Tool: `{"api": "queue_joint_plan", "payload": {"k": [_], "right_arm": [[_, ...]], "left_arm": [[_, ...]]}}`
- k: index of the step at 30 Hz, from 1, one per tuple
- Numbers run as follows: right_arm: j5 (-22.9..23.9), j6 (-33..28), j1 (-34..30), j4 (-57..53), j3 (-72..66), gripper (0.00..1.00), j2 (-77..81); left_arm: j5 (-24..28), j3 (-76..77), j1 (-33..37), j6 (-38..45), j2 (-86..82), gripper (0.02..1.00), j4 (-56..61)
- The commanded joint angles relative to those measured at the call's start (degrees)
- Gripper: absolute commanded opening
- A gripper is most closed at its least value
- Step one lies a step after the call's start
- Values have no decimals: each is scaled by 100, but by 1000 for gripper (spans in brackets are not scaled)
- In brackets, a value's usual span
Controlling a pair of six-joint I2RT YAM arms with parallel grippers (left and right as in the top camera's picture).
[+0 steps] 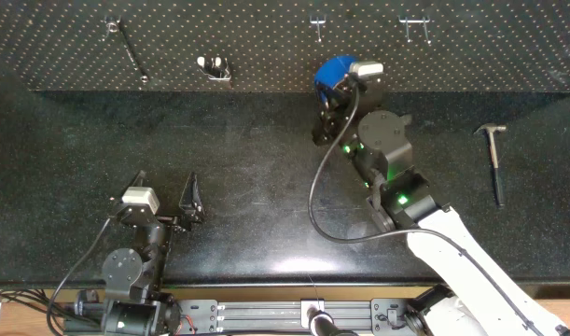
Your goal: Place Tools Onto Pegboard
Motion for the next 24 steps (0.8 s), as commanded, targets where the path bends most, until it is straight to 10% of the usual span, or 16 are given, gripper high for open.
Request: {"api": "queue_joint_plan", "payload": {"k": [1, 24], "right_arm": [[1349, 737, 208, 264, 745, 75, 424], [981, 1346, 214, 1274, 2035, 75, 2439]], "left_arm": [[-7, -13, -28, 31, -52, 993, -28], [-7, -13, -28, 31, -52, 993, -31]]}}
